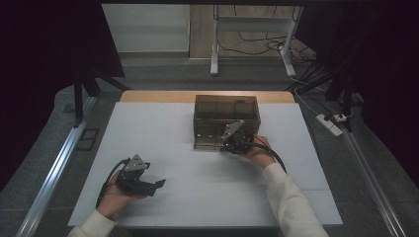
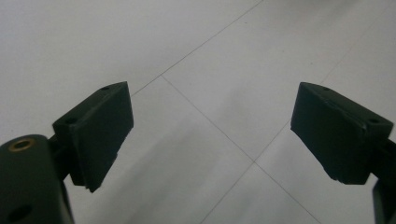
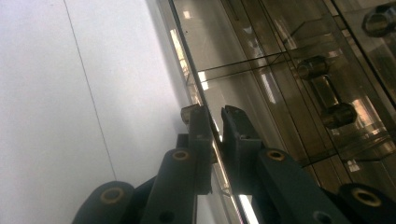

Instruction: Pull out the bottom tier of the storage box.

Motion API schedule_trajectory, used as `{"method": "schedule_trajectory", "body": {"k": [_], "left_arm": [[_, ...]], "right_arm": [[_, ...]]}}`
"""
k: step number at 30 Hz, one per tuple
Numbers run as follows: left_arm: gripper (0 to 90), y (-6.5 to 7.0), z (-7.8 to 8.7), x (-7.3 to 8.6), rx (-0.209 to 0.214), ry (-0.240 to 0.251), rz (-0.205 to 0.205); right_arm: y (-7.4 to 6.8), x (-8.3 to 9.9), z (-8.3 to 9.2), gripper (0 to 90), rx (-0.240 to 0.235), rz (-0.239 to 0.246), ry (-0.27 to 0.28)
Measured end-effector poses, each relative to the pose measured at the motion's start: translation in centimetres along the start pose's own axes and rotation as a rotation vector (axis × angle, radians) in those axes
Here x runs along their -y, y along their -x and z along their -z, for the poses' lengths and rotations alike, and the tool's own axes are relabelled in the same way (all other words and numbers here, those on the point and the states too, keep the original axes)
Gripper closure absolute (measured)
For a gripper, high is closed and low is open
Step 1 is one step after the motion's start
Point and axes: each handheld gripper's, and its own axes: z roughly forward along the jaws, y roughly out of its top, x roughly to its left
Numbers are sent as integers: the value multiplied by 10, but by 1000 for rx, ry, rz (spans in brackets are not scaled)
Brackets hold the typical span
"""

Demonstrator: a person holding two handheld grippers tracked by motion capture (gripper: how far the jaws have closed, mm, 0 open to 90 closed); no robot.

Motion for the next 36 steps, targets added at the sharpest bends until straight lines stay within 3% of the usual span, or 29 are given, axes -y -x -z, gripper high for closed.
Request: {"method": "schedule_trajectory", "body": {"k": [27,36], "left_arm": [[124,0,-1,0,1,-5,0],[125,0,-1,0,1,-3,4]], "right_arm": [[-3,-1,-1,809,-12,20,-4],[1,2,3,837,-36,-5,12]]}}
